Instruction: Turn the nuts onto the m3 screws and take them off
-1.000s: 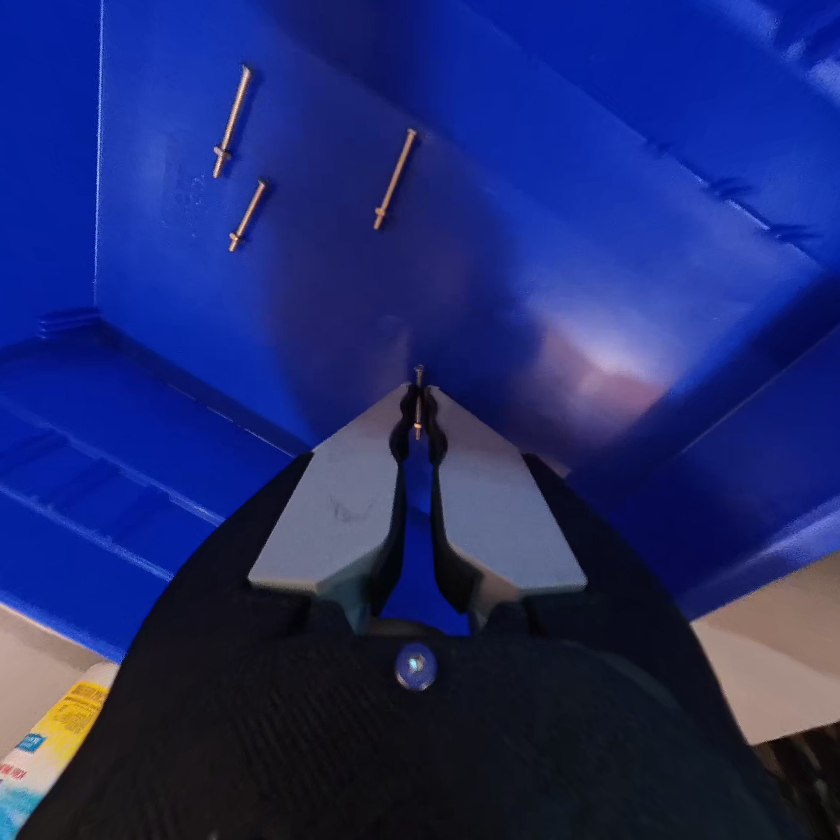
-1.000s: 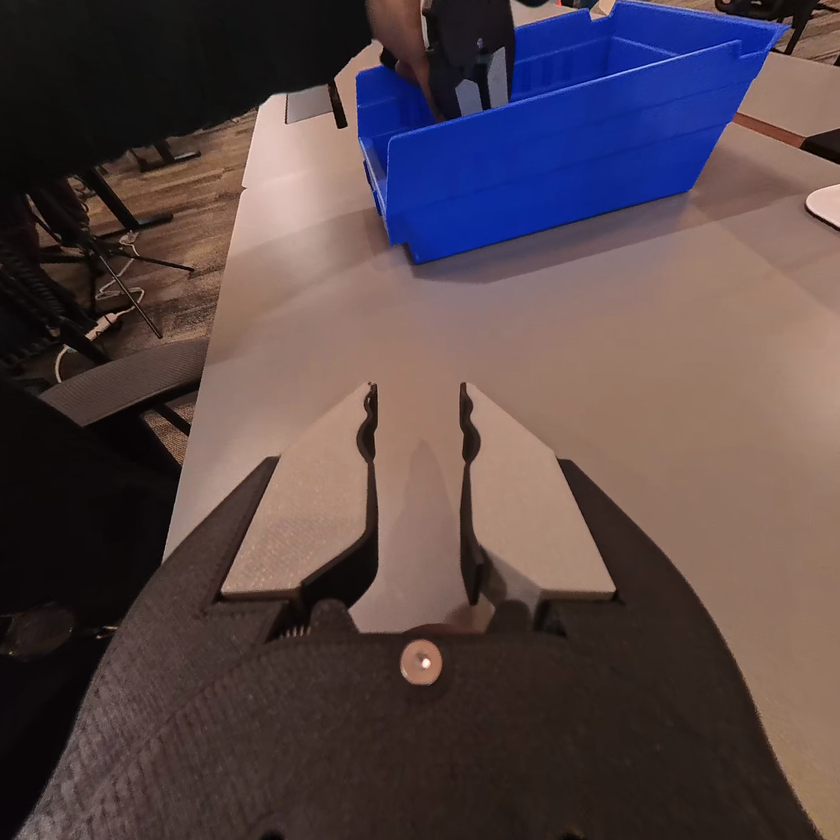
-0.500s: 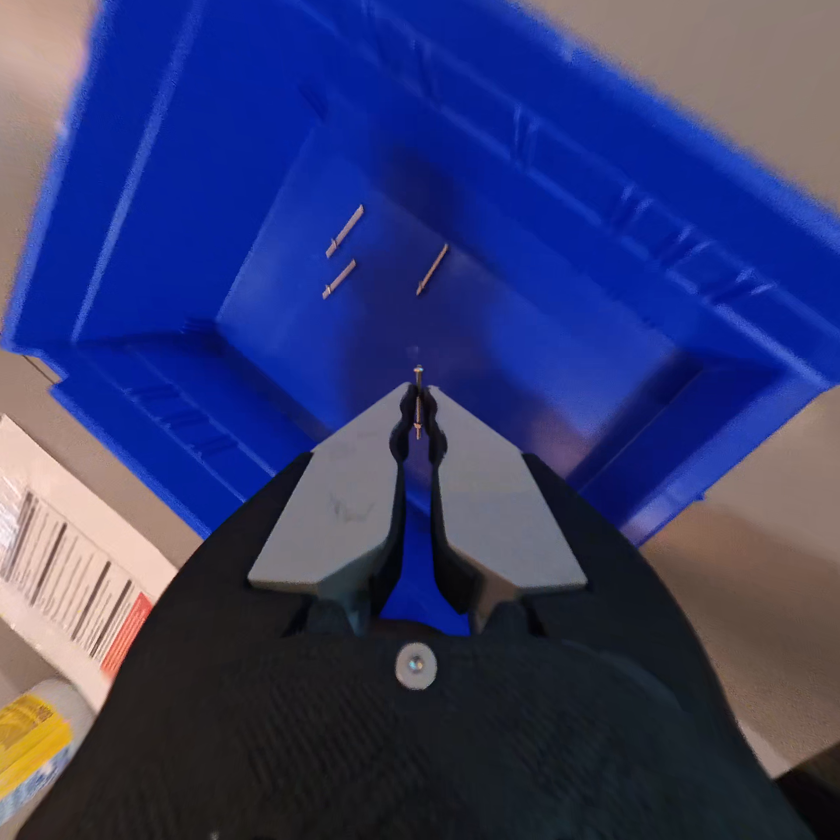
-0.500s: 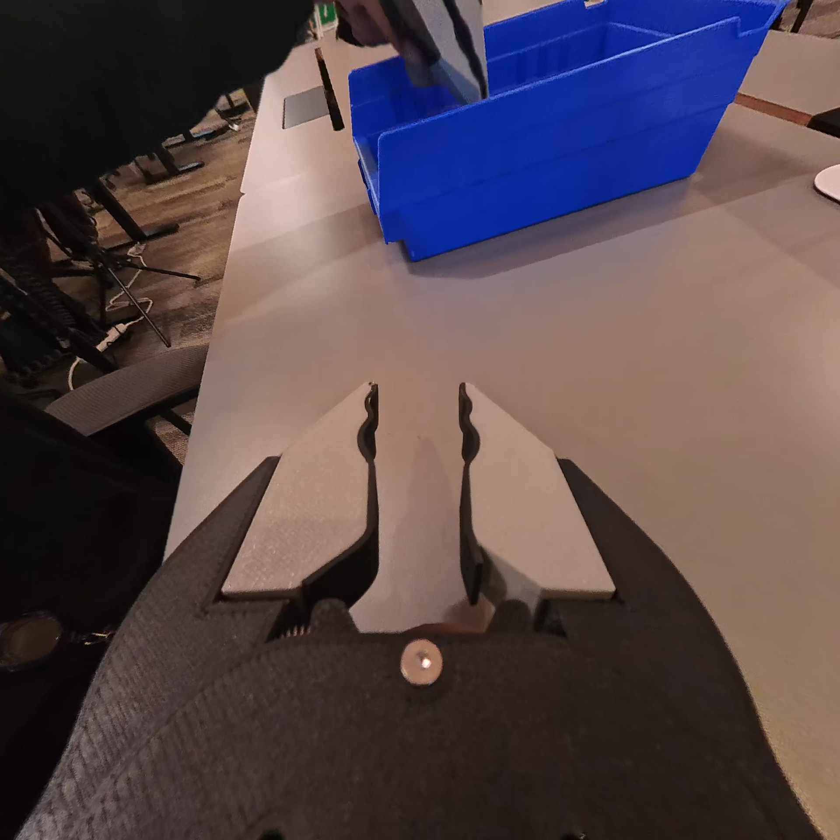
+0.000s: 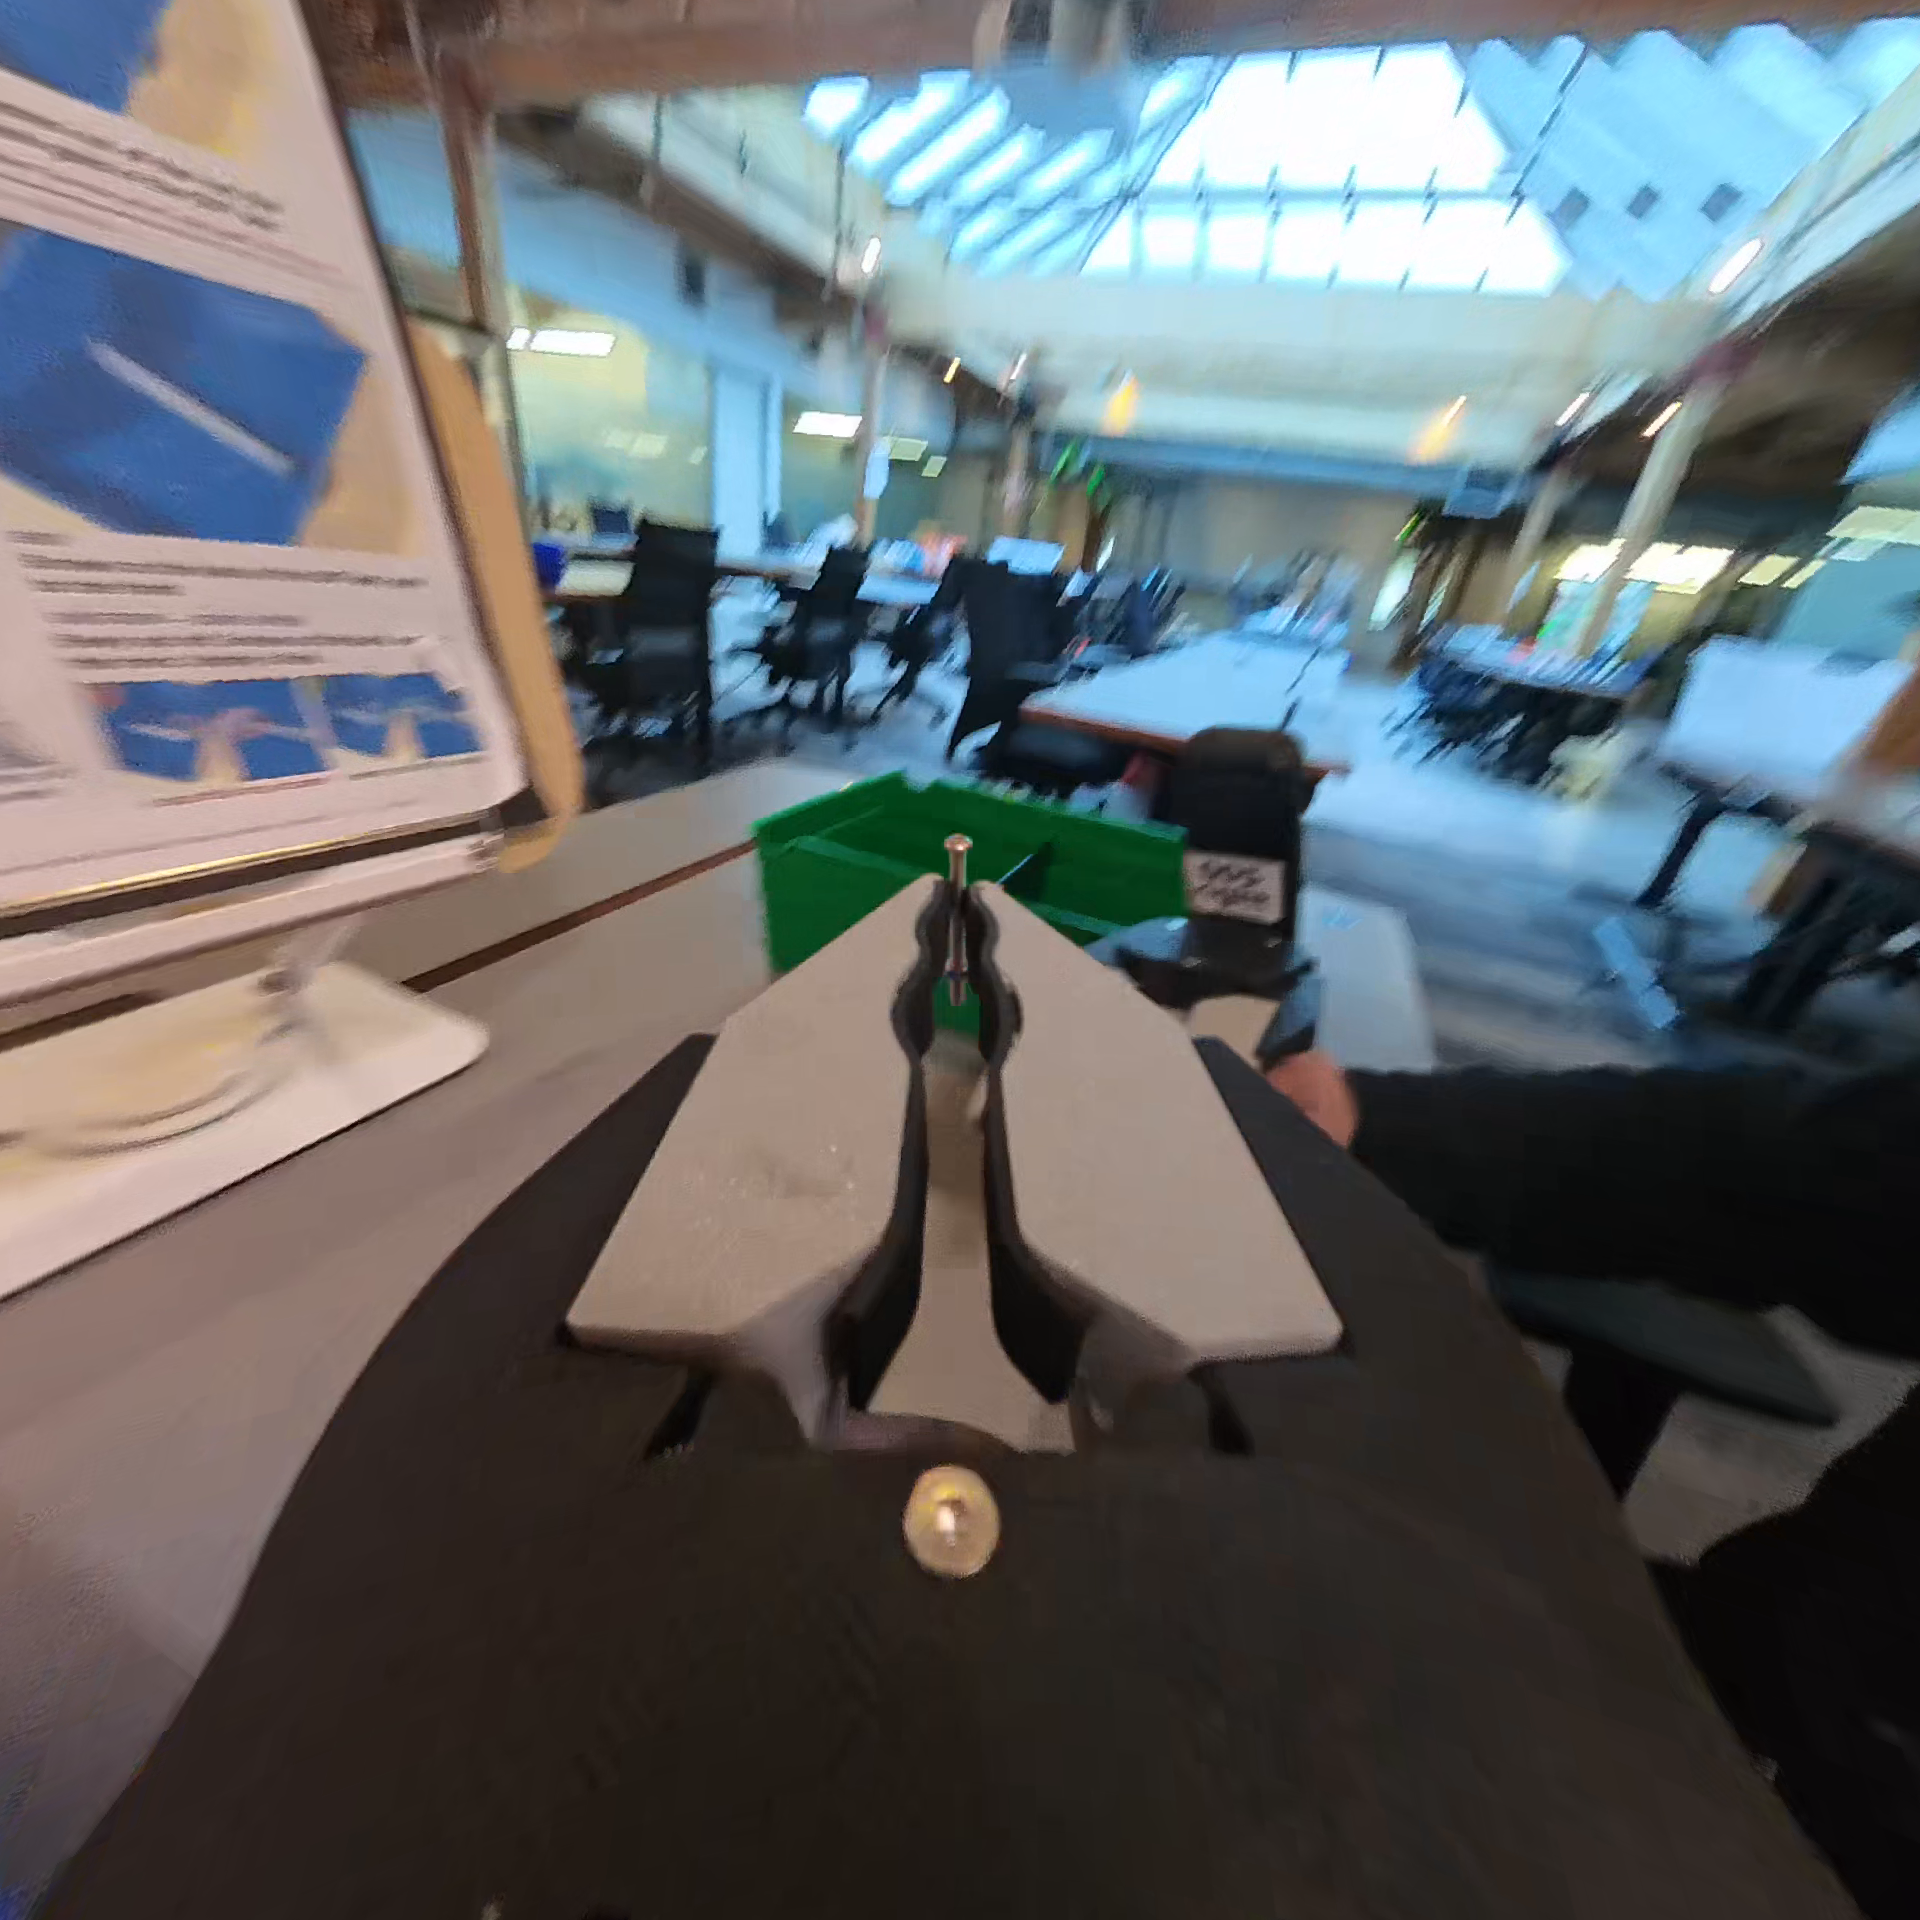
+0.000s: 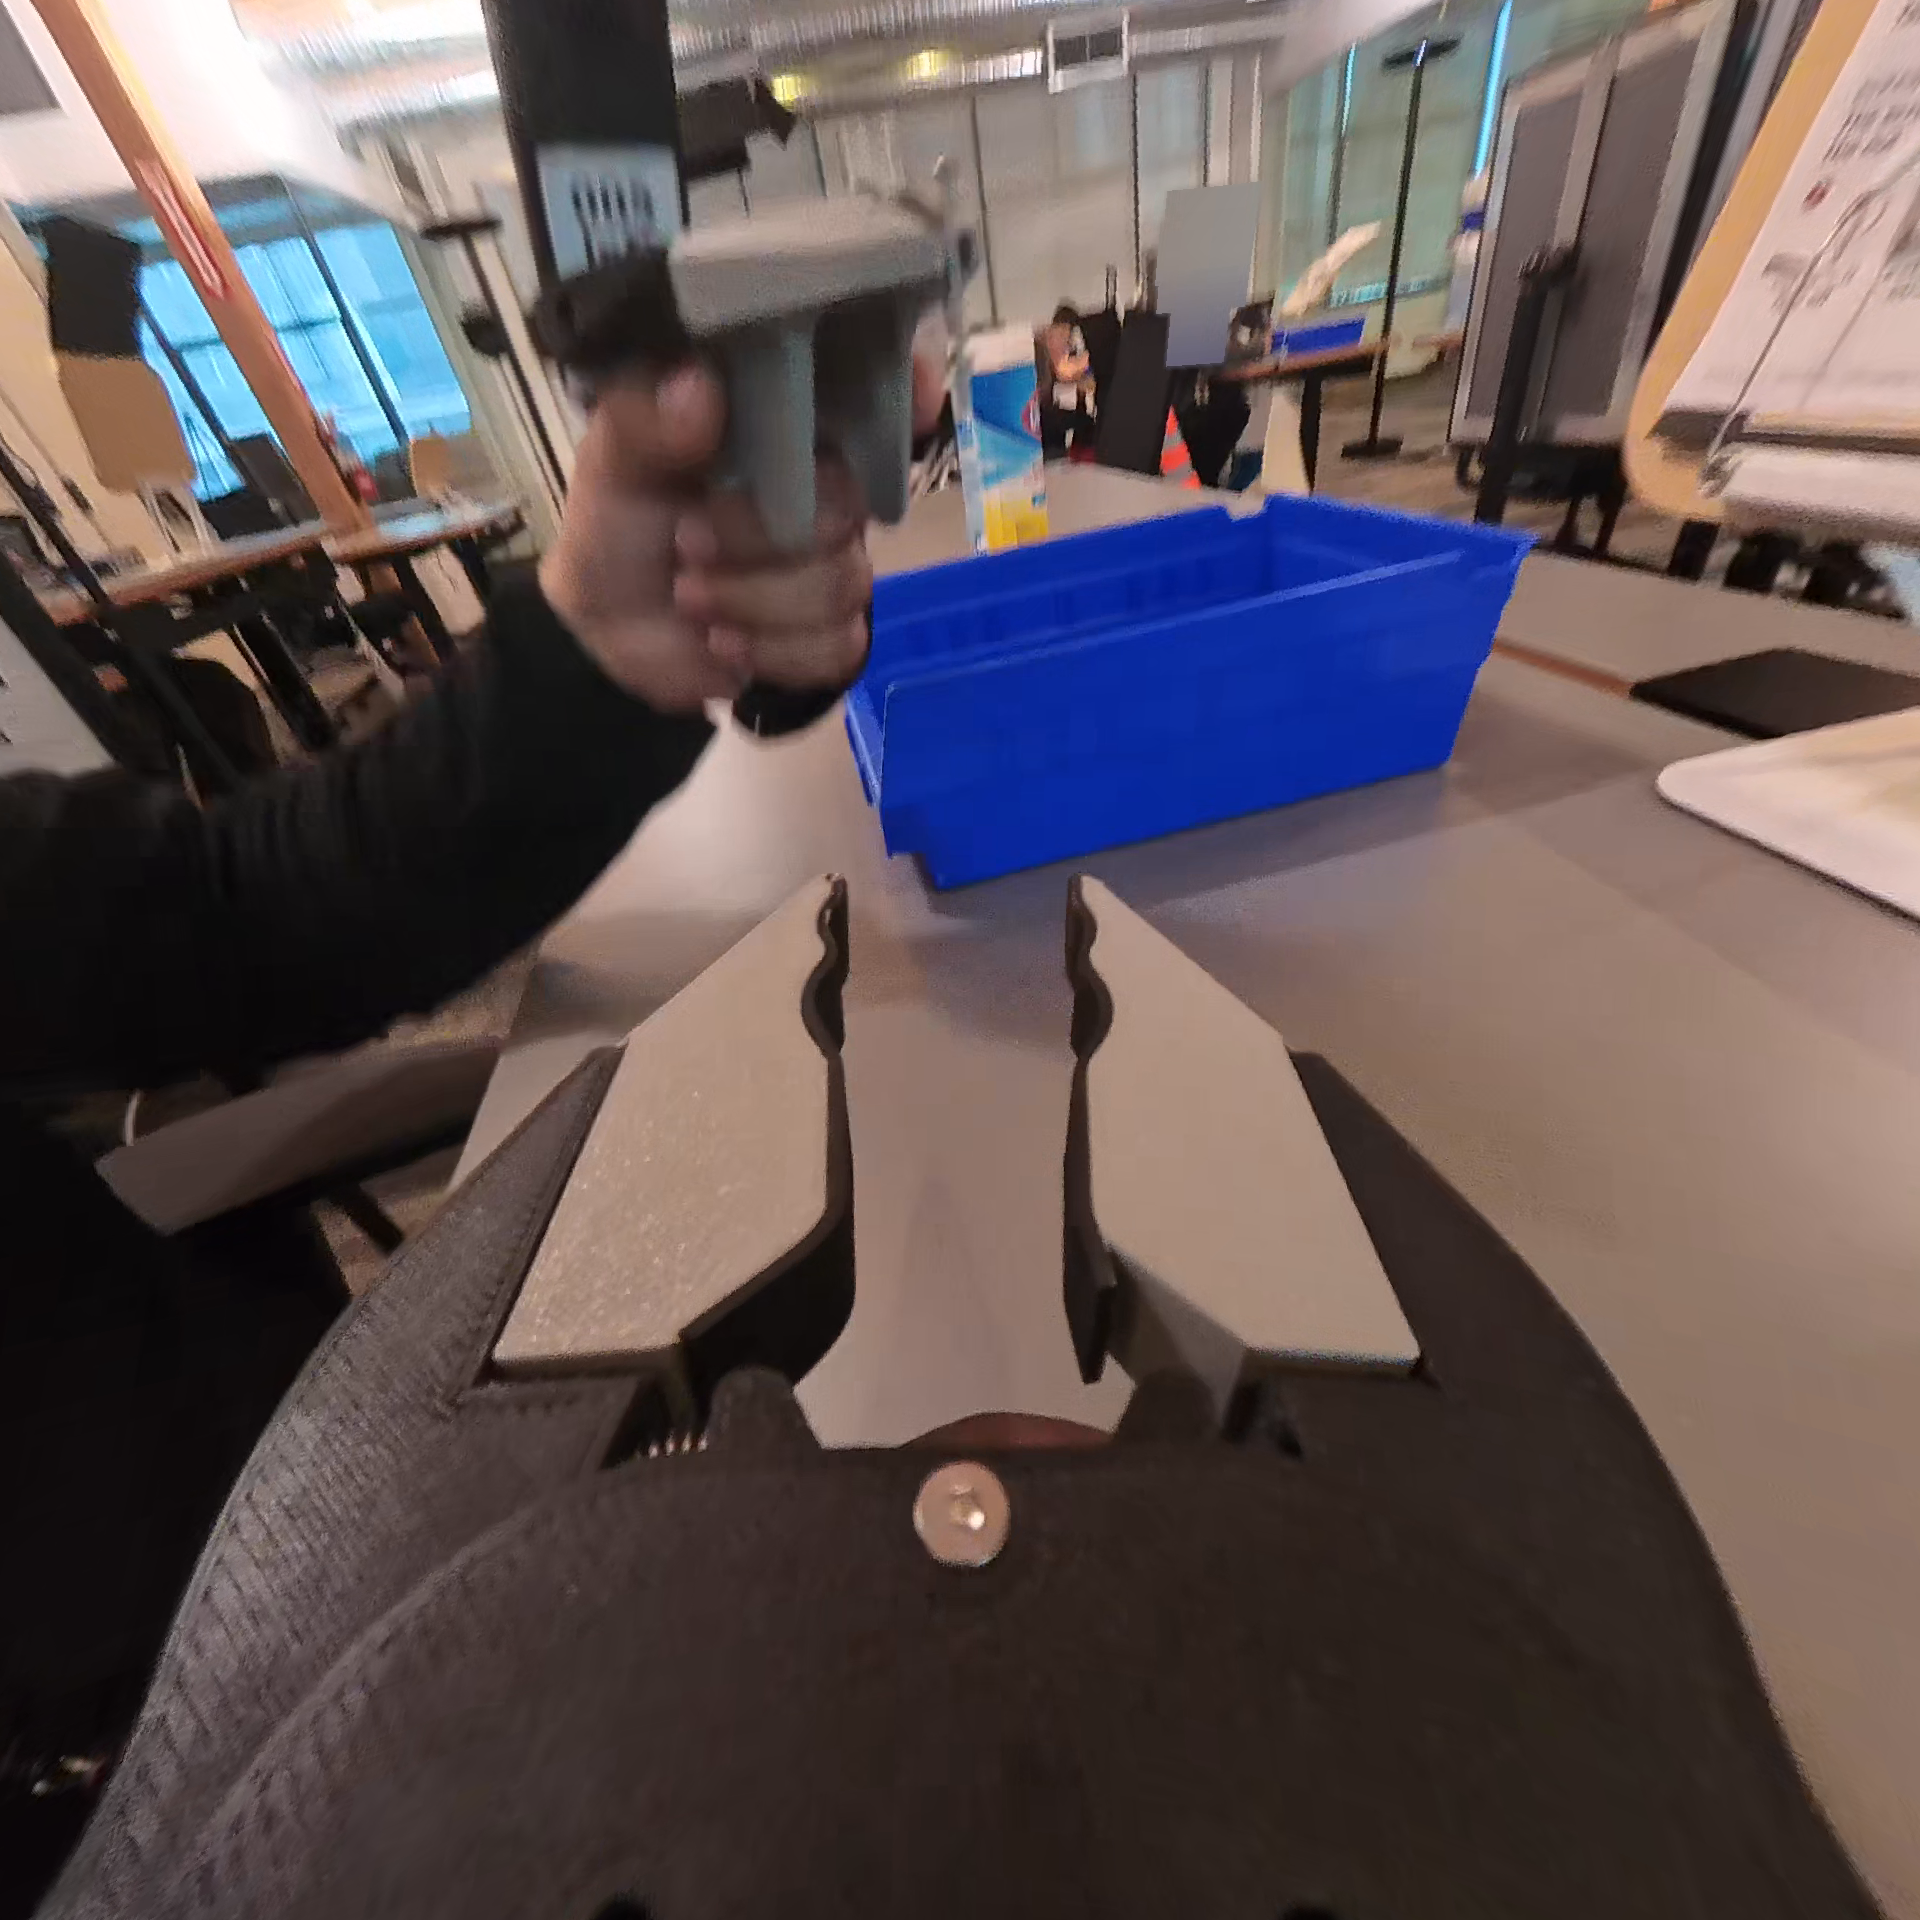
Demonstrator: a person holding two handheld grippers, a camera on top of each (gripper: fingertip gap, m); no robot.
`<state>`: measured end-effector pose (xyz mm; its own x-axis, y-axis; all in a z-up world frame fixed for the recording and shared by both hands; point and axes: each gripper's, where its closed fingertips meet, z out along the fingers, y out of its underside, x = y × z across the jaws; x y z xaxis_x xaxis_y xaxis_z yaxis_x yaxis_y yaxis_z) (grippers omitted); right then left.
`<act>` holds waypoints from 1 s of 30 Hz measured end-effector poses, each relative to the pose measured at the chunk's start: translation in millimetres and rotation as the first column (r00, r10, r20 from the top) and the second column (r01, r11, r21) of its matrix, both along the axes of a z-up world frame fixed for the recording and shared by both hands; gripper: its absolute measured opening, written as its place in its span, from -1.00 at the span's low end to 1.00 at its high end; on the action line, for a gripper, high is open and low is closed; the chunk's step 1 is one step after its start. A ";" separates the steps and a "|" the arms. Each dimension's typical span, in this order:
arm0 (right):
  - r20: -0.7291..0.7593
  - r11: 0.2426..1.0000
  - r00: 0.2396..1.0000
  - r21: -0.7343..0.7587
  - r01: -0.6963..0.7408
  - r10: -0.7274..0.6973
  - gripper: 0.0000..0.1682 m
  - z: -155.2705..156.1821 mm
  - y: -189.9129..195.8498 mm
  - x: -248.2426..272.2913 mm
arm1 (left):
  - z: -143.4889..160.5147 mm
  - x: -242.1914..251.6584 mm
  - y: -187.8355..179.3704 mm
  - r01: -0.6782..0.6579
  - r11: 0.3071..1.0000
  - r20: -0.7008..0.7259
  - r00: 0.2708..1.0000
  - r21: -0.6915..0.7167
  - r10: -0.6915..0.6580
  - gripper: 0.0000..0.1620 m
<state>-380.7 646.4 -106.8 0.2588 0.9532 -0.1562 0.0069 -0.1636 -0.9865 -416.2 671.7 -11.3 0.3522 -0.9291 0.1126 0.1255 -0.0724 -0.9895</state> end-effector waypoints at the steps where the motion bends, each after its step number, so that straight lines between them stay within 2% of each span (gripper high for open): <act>1: -0.035 1.000 0.999 0.008 0.008 -0.008 -0.54 6.1 0.9 4.3 | -0.3 9.9 -7.4 0.036 0.999 0.071 0.997 -0.006 -0.035 -1.00; 3: -0.114 1.000 0.993 0.007 0.025 -0.024 -0.54 18.2 3.2 14.3 | -5.8 25.1 -17.0 0.105 0.994 0.175 0.980 -0.024 -0.099 -1.00; 6: -0.228 0.999 0.973 0.010 0.036 -0.033 -0.57 34.9 5.5 28.0 | -22.8 42.4 -21.6 0.193 0.979 0.235 0.957 -0.072 -0.171 -1.00; 10: -0.272 1.000 0.962 0.004 -0.009 0.010 -0.63 40.6 1.5 29.3 | -18.2 48.4 -27.3 0.215 0.975 0.309 0.932 -0.045 -0.191 -1.00; 17: -0.214 0.998 0.975 0.049 -0.050 0.059 -0.75 34.7 -10.0 13.3 | -30.0 54.8 -28.8 0.208 0.977 0.256 0.948 -0.055 -0.188 -1.00; 25: -0.232 0.998 0.971 0.046 -0.039 0.049 -0.81 37.4 -9.4 14.4 | -34.1 58.3 -30.6 0.206 0.977 0.226 0.956 -0.051 -0.190 -1.00; 30: -0.208 0.998 0.978 0.059 -0.018 0.030 -1.00 35.4 -8.0 13.9 | -37.5 59.7 -29.5 0.204 0.977 0.212 0.959 -0.061 -0.187 -1.00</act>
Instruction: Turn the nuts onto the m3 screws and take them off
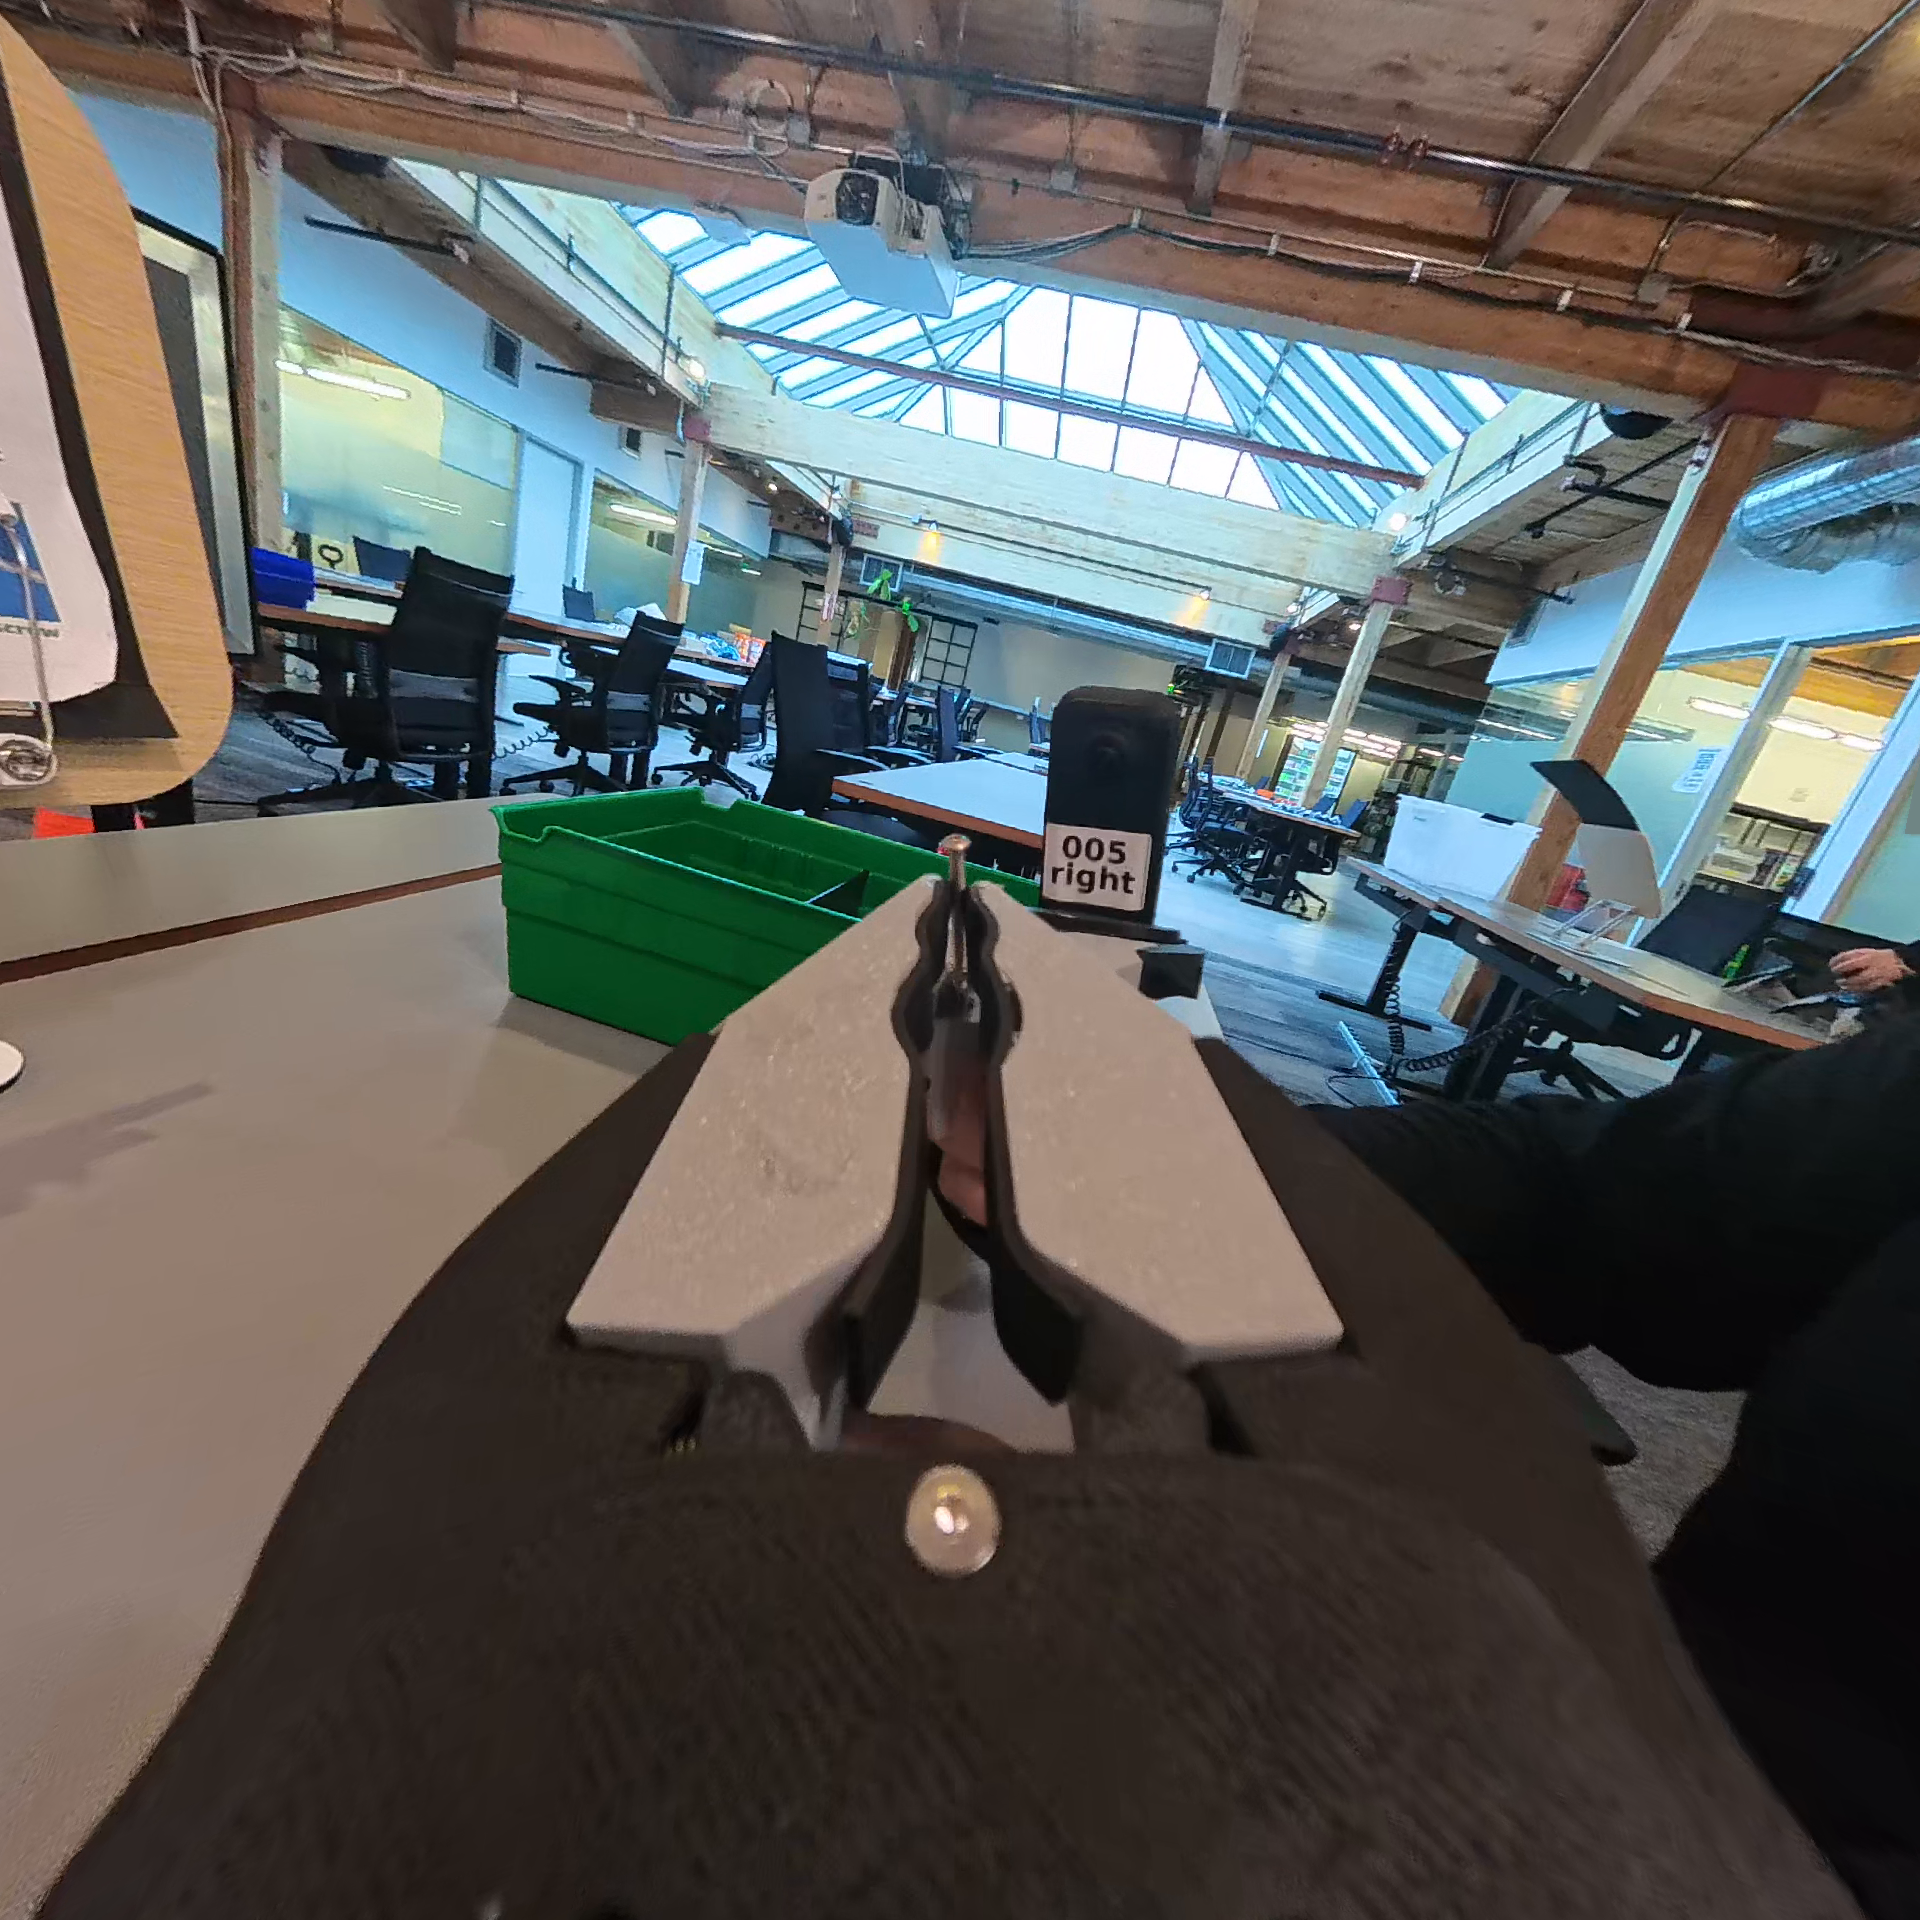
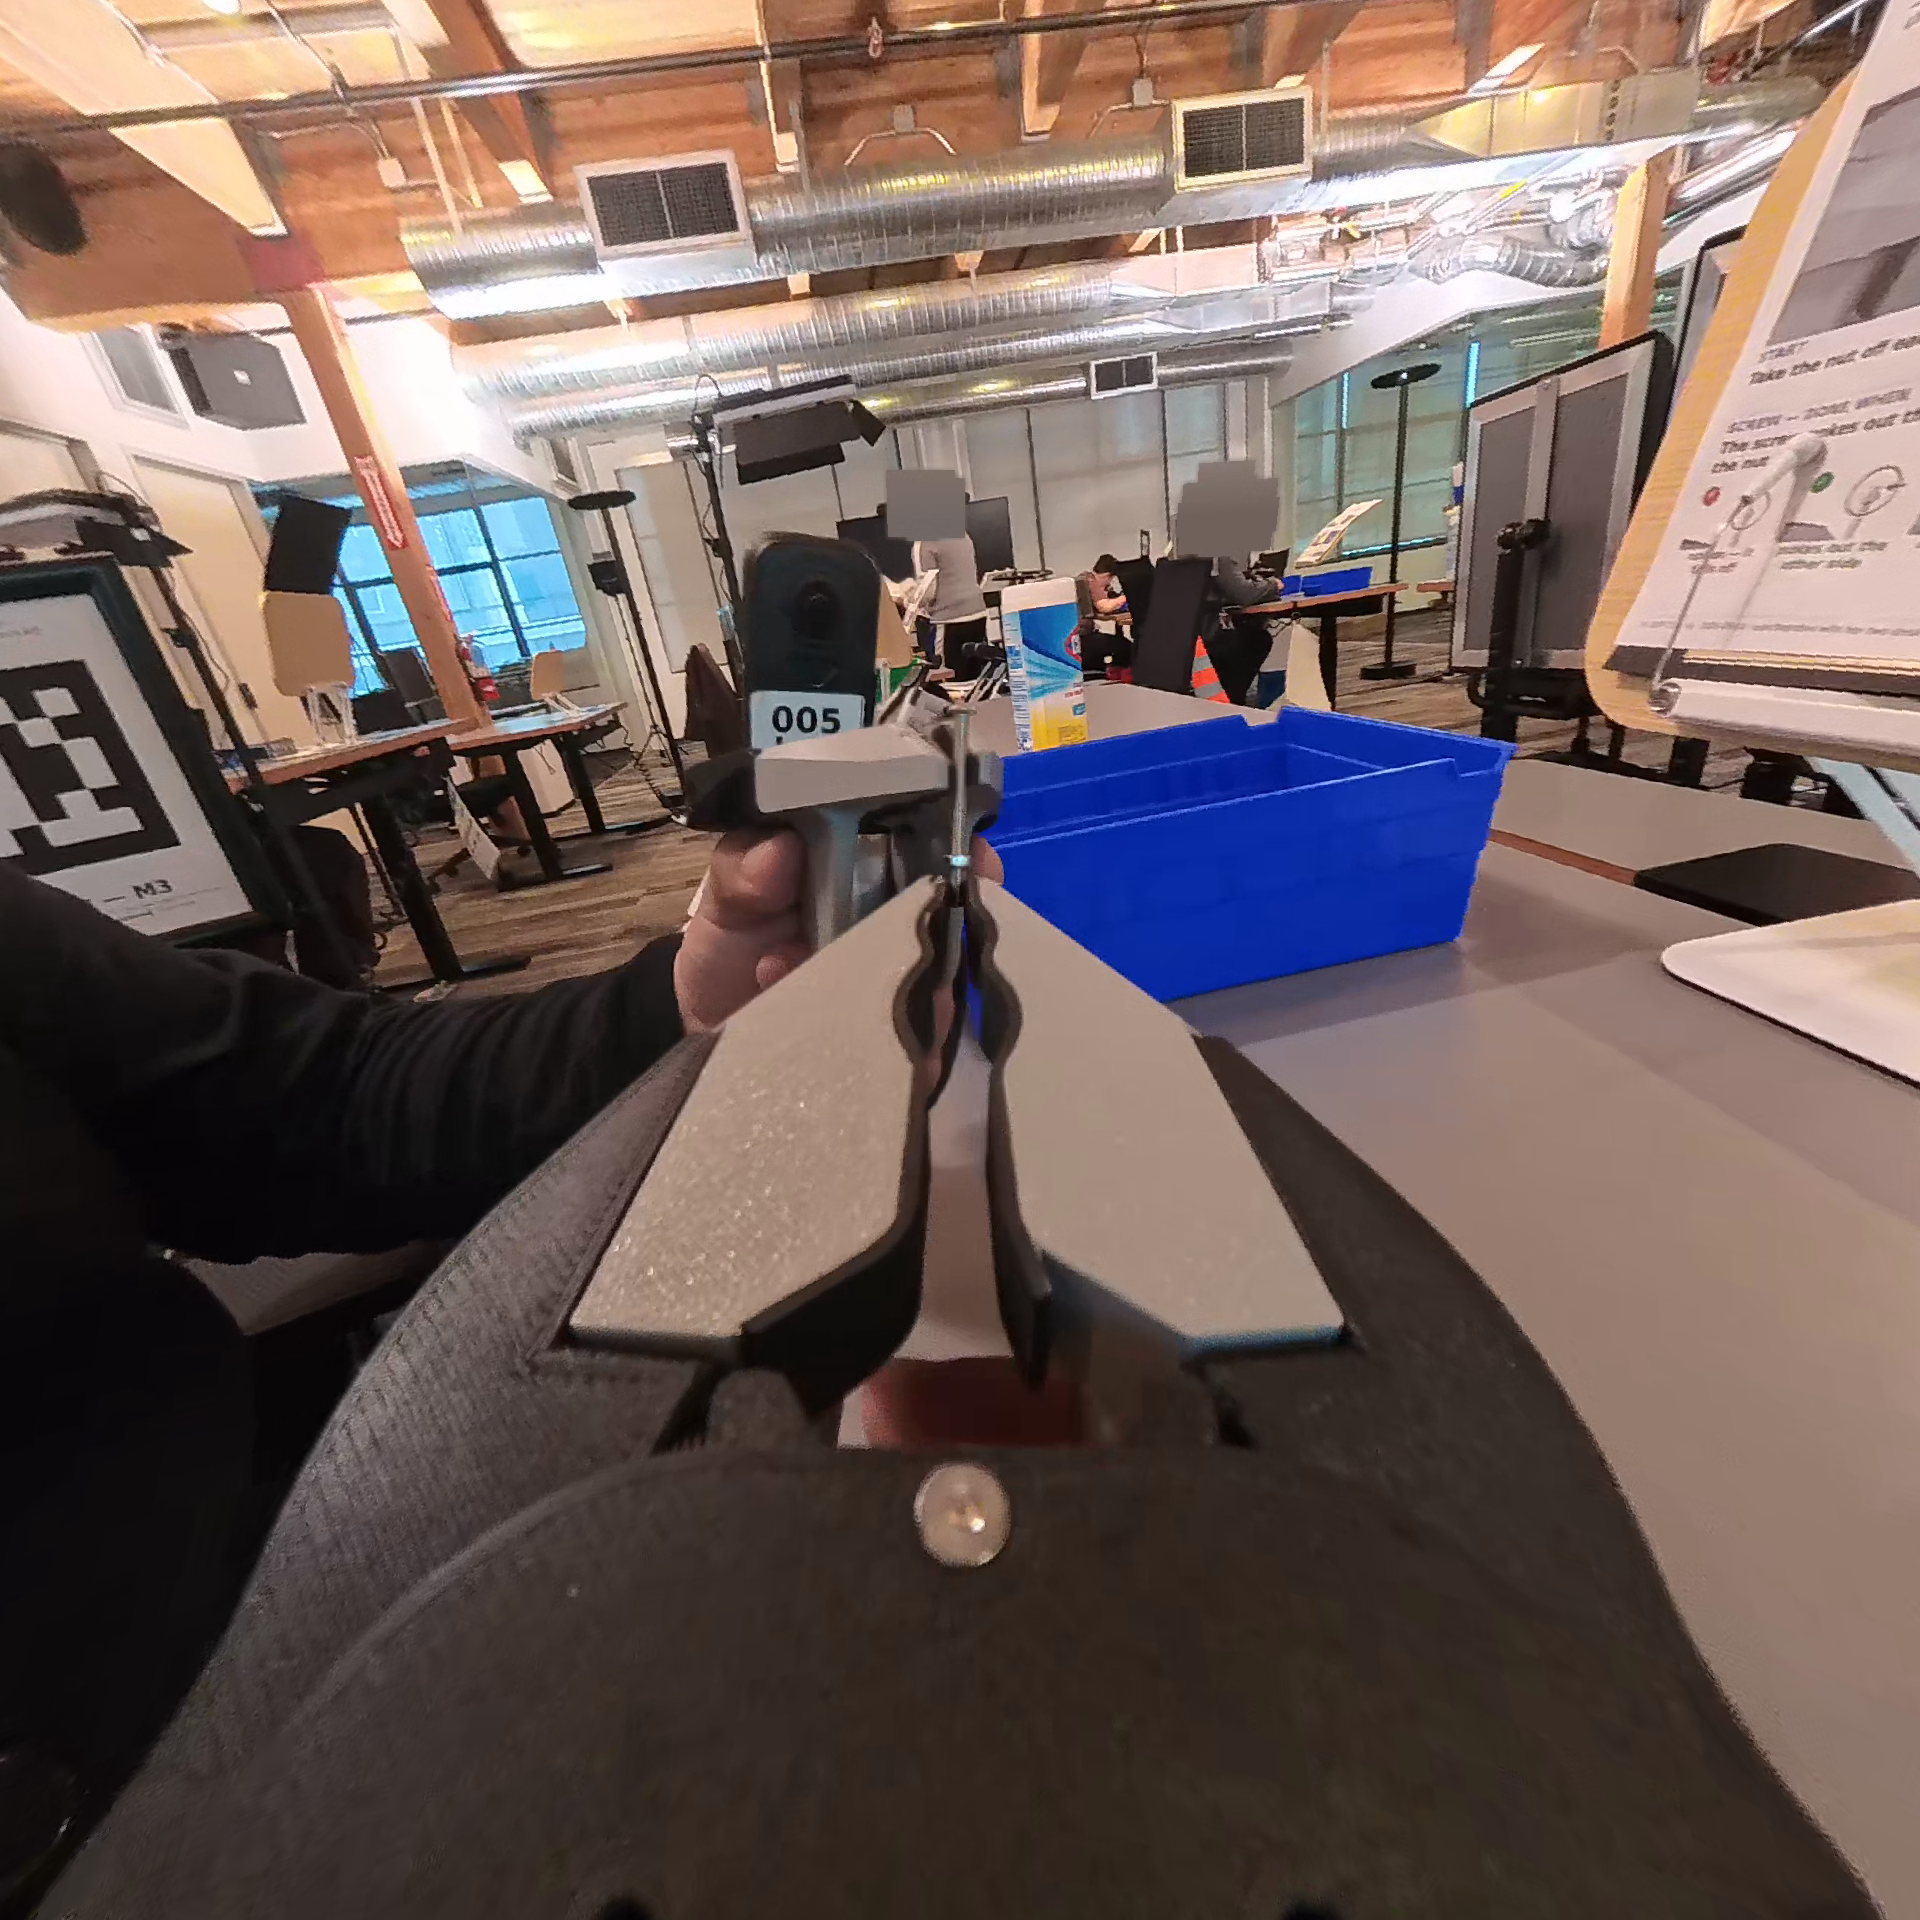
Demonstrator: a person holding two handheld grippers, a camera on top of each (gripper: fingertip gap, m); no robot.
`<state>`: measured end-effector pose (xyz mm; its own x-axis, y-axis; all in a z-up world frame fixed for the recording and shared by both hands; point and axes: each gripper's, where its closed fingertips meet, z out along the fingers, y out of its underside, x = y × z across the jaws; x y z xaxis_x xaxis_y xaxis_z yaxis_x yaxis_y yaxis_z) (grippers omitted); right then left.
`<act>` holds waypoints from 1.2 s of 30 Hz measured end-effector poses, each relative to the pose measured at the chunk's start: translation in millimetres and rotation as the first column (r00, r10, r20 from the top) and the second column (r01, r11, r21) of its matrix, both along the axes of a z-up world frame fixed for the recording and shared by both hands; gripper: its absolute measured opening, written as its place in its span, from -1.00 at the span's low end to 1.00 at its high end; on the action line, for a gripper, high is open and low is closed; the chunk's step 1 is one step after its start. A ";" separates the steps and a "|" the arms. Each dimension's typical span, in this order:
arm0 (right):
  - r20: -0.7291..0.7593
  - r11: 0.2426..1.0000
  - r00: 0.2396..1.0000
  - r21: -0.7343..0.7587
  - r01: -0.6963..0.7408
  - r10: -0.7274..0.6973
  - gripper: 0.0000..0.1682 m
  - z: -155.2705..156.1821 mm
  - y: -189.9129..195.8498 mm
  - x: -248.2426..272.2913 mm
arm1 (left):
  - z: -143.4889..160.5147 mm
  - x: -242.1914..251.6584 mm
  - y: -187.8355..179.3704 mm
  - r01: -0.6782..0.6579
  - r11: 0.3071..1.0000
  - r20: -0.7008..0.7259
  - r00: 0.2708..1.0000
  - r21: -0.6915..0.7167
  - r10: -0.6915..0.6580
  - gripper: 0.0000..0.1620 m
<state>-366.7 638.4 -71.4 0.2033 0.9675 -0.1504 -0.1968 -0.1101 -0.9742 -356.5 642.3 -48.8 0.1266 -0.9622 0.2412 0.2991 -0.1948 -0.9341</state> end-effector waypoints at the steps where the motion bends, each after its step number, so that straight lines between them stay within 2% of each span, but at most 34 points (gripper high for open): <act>1: 0.004 1.000 1.000 -0.001 0.002 -0.002 -1.00 -0.4 0.2 0.1 | -0.3 0.2 0.1 0.000 1.000 -0.002 1.000 0.000 0.000 -1.00; 8: 0.028 1.000 1.000 -0.021 0.004 -0.004 -1.00 -4.2 1.9 0.6 | -4.7 0.6 3.9 -0.031 1.000 -0.032 0.999 0.005 0.031 -0.99; 12: 0.047 0.999 0.999 -0.039 0.004 -0.002 -1.00 -8.4 3.7 0.7 | -11.3 0.3 9.4 -0.064 0.998 -0.070 0.995 0.010 0.064 -0.86; 18: 0.147 0.997 0.989 -0.075 0.019 -0.008 -1.00 -25.6 8.5 -0.6 | -20.7 4.0 10.9 -0.072 0.997 -0.126 0.989 0.022 0.074 -0.80; 23: 0.162 0.997 0.987 -0.069 0.025 -0.013 -1.00 -27.3 8.4 0.3 | -22.0 2.9 12.2 -0.087 0.995 -0.136 0.987 0.041 0.091 -0.97; 30: 0.163 0.996 0.986 -0.078 0.033 -0.020 -1.00 -26.6 10.4 4.9 | -24.3 2.4 13.7 -0.087 0.996 -0.147 0.985 0.034 0.091 -0.96; 36: 0.106 0.994 0.994 -0.109 0.024 -0.012 -1.00 -18.0 12.8 13.7 | -26.2 2.9 14.9 -0.085 0.996 -0.152 0.985 0.017 0.087 -0.95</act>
